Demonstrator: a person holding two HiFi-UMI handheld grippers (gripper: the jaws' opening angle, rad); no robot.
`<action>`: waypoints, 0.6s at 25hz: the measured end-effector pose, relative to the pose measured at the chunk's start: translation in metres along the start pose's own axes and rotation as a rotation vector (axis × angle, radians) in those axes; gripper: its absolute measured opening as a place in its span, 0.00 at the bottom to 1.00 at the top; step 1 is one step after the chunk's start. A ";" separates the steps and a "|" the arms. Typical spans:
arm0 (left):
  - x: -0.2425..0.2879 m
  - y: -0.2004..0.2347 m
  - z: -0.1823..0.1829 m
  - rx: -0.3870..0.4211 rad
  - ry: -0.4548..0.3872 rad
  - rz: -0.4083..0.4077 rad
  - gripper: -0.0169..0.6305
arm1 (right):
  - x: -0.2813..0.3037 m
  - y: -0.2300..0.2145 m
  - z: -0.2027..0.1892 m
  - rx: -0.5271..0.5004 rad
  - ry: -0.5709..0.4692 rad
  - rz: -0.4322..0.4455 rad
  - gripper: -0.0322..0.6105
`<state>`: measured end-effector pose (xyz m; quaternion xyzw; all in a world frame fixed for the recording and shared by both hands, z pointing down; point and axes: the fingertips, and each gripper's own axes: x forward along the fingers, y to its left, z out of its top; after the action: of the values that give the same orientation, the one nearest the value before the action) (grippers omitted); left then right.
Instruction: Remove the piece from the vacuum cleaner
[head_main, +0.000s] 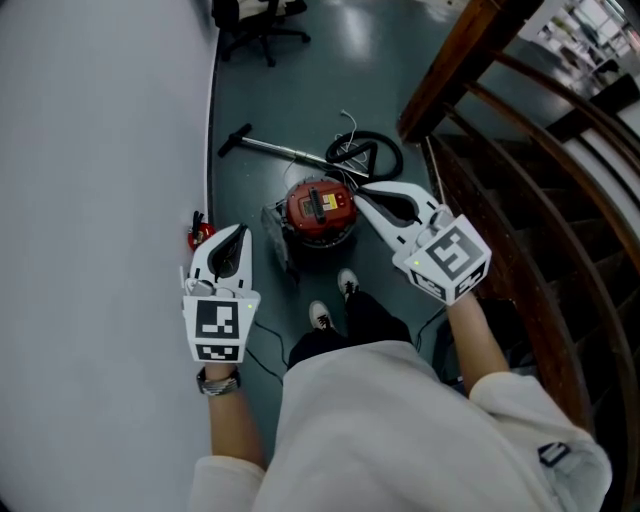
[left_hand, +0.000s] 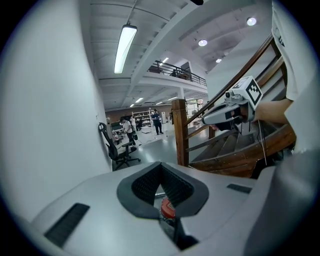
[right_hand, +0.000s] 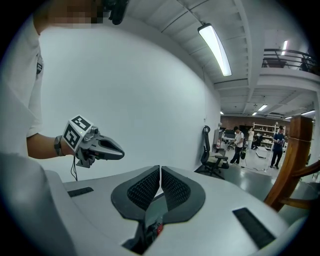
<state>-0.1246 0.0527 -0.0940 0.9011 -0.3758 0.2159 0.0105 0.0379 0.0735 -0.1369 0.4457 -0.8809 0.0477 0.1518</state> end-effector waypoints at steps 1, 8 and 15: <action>0.003 0.001 -0.002 0.000 0.007 -0.003 0.03 | 0.003 -0.003 -0.003 0.006 0.005 -0.001 0.10; 0.023 0.011 -0.012 -0.005 0.036 0.014 0.03 | 0.017 -0.023 -0.023 0.012 0.031 -0.004 0.10; 0.051 0.012 -0.029 -0.009 0.071 0.017 0.03 | 0.034 -0.048 -0.045 0.048 0.042 -0.010 0.10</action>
<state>-0.1119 0.0144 -0.0495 0.8896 -0.3840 0.2460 0.0261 0.0675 0.0282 -0.0859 0.4525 -0.8739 0.0774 0.1597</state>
